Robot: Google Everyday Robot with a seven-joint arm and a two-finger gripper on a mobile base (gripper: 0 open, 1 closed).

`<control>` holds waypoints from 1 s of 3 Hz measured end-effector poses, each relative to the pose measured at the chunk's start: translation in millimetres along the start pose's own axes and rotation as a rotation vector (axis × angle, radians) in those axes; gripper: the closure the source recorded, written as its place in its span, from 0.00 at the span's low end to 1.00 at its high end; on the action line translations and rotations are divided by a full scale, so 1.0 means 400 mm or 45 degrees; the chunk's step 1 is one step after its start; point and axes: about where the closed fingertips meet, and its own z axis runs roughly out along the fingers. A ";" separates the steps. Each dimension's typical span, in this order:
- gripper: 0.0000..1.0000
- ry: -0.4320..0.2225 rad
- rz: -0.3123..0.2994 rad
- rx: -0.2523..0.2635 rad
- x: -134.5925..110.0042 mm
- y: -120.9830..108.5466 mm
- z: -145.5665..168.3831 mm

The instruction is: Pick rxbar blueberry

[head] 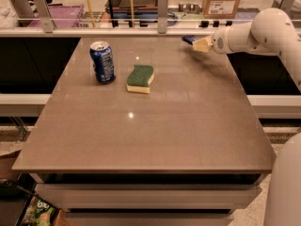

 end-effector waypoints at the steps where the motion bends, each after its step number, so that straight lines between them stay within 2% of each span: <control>1: 1.00 -0.023 -0.026 -0.003 -0.038 0.001 -0.024; 3: 1.00 -0.068 -0.139 0.010 -0.140 0.065 -0.140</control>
Offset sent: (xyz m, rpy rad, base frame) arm -0.0326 -0.0033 0.0879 -0.0593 -0.1157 0.0312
